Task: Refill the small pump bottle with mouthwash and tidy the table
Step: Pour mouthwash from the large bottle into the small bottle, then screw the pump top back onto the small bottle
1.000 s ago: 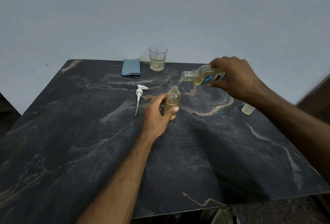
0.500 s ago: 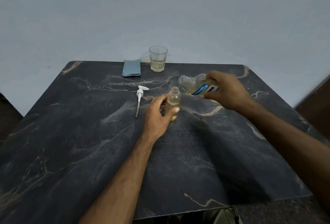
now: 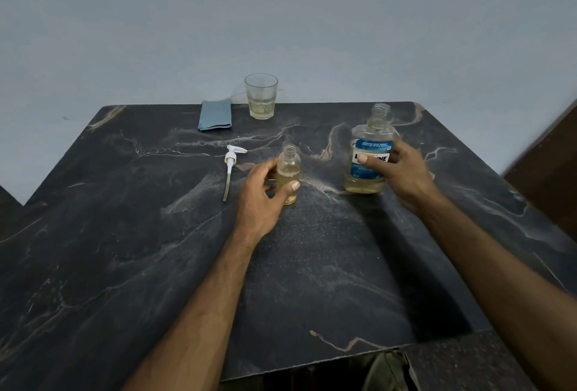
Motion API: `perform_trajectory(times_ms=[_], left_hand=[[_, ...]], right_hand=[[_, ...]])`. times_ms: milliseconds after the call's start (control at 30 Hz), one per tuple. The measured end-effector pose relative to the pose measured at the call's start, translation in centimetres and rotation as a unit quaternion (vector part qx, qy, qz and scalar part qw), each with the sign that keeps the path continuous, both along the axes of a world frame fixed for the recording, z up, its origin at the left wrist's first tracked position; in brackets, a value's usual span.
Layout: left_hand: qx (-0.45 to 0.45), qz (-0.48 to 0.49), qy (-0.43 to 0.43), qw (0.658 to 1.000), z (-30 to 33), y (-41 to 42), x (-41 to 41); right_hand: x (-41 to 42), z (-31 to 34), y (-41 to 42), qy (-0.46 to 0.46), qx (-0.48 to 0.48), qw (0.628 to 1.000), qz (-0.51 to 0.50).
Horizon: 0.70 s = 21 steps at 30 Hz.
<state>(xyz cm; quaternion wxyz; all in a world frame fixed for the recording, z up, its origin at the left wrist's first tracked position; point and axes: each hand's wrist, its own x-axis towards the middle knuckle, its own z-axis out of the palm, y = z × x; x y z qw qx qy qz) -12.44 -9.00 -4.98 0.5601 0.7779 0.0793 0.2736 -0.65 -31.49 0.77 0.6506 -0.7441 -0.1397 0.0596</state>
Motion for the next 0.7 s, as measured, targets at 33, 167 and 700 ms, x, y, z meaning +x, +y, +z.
perform_trajectory(times_ms=[33, 167, 700], left_hand=[[-0.002, 0.000, 0.000, 1.000, 0.0, 0.0, 0.0], [-0.004, -0.002, 0.000, 1.000, 0.0, 0.0, -0.1], [-0.008, -0.008, -0.011, 1.000, 0.0, 0.0, -0.1]], right_hand=[[0.1, -0.2, -0.1, 0.005, 0.011, 1.000, 0.001], [0.4, -0.8, -0.4, 0.013, 0.024, 1.000, 0.009], [0.3, -2.8, -1.5, -0.006, 0.022, 0.999, 0.028]])
